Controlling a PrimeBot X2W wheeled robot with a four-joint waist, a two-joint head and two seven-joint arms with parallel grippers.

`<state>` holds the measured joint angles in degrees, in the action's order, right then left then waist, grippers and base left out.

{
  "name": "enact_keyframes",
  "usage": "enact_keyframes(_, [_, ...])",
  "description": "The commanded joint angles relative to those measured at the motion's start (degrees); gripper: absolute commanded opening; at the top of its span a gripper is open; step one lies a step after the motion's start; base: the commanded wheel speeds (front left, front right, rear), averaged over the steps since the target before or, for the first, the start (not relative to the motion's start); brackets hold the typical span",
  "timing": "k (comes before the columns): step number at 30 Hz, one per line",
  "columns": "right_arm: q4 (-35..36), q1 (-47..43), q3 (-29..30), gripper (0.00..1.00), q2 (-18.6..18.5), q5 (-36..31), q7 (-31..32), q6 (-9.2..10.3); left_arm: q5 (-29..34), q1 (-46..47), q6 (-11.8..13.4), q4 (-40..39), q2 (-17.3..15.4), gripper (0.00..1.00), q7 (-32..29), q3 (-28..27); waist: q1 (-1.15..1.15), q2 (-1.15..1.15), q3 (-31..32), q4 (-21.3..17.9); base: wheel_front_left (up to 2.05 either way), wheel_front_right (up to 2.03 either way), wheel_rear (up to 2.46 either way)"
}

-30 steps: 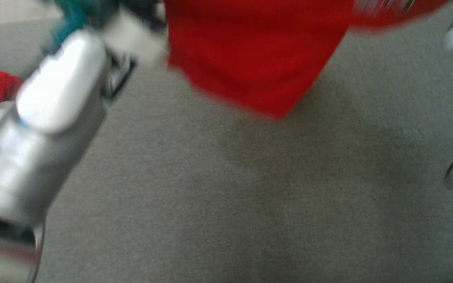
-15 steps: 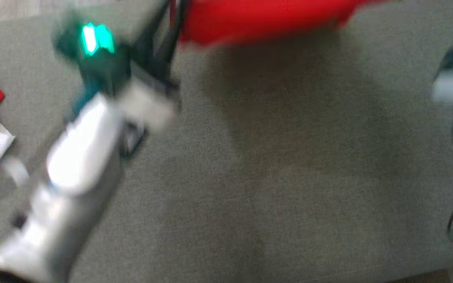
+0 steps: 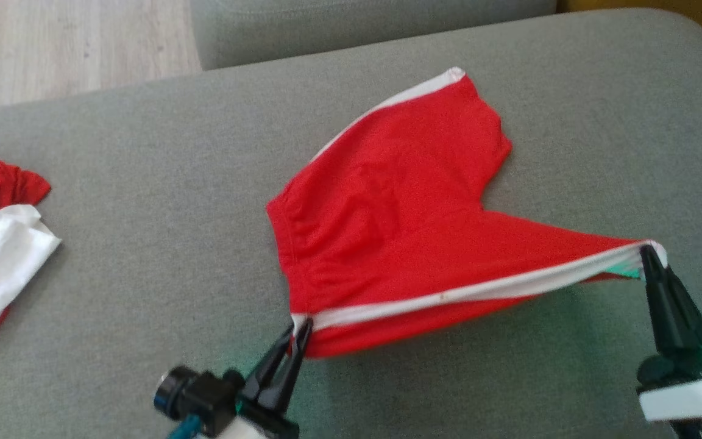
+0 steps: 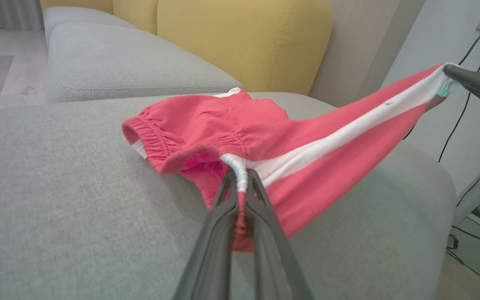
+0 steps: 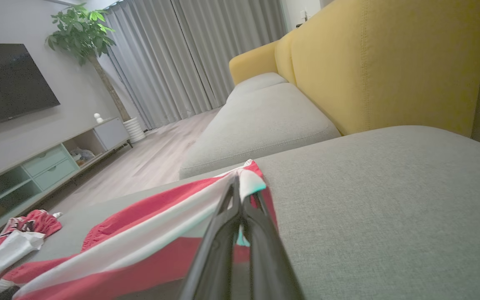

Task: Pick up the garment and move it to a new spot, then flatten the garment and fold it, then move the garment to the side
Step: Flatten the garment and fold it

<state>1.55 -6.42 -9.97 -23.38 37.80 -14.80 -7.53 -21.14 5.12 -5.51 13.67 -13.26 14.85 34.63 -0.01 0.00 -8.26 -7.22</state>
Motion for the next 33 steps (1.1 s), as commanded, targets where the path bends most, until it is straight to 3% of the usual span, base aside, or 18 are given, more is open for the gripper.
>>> enact_keyframes(1, [4.1,-0.3,0.0,0.0,-3.1,1.8,0.0,0.04,0.3,-0.1,0.4,-2.9,-0.8,0.0,0.1,-2.4,0.01,0.0,1.1,0.2,0.0,0.0,0.0])
enact_keyframes(7, [10.2,-7.1,2.9,0.0,-6.0,5.2,1.6,0.04,-0.6,-6.5,1.0,-9.2,-1.1,0.0,0.1,-2.7,0.01,0.0,3.3,0.7,0.0,0.0,0.0])
enact_keyframes(13, [9.8,-5.8,2.6,0.0,-7.2,6.1,2.9,0.04,-2.1,-6.7,1.4,-12.2,0.0,0.0,0.0,-3.5,0.01,0.0,2.7,2.3,0.0,0.0,0.0])
enact_keyframes(22, [2.8,9.0,-1.9,0.0,-12.2,7.7,6.4,0.04,-4.0,6.6,1.4,-6.5,5.4,0.0,-4.2,-4.2,0.01,0.0,-4.4,6.9,0.0,0.0,0.0])
enact_keyframes(33, [-9.9,31.9,-15.1,0.0,-17.2,13.5,11.5,0.04,-5.1,24.3,0.7,6.3,9.1,0.0,-7.0,-4.0,0.01,0.0,-12.2,11.8,0.0,0.0,0.0])
